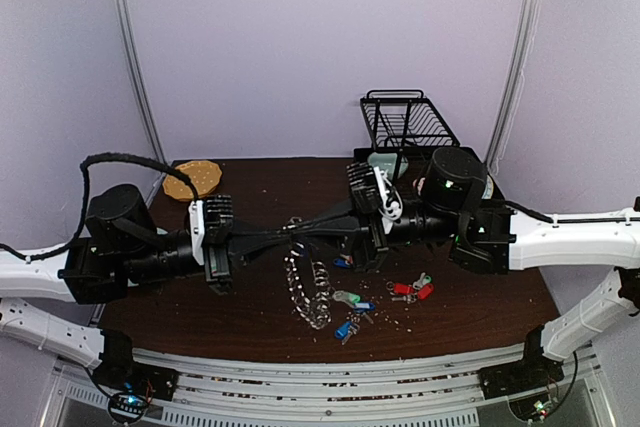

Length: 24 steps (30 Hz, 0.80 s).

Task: Put the keys on the keyring
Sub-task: Pass from the right arm to the left

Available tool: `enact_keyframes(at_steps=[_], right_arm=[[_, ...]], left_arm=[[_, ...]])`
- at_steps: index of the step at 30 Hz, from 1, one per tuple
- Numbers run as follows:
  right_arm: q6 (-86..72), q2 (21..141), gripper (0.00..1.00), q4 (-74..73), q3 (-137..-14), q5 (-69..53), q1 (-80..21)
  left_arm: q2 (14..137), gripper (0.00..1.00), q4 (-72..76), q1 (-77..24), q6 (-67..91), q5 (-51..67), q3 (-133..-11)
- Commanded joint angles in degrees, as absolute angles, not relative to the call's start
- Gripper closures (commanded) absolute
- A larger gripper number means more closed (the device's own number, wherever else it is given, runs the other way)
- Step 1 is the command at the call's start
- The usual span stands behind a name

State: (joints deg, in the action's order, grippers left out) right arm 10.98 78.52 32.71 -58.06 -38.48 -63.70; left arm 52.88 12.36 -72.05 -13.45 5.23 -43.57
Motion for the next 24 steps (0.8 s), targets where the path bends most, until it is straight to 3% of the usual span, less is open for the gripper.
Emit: enact_keyframes(at_steps=[1,2,4,11,14,18,20,24], right_arm=[[12.2,78.0,1.0,33.3,-59.5,-38.8,-64.2],[12.3,78.0,1.0,33.0,-59.5,-38.8,-64.2],[12.3,77.9,1.0,32.9,-59.6,-38.8,-64.2],[12.6,78.0,1.0,32.6,-59.9,-39.0,-64.2],[13.1,78.1,1.0,31.7,-60.0,-39.2,-64.2],[13.3,78.0,1.0,31.0,-60.1,-39.2,-64.2],[13.6,77.9,1.0,30.4,-60.3,-39.4,-64.2],[14.3,78.1,1.0,29.3,-60.5,-39.6,-64.2]], left_arm=[[53.3,0.96,15.2,-72.2,-13.3,6.0,-45.0],[53.1,0.88,15.3,-72.2,-13.2,5.8,-44.9],[53.1,0.83,15.8,-72.2,-12.8,5.5,-44.8],[53.6,0.98,17.7,-72.2,-12.4,5.8,-44.1],[53.6,0.89,18.3,-72.2,-12.5,5.7,-44.0],[53.6,1.0,18.4,-72.2,-12.8,5.9,-43.9],[53.5,1.0,18.6,-72.2,-12.9,5.9,-43.8],[53.5,0.86,18.9,-72.2,-12.3,4.8,-43.7]])
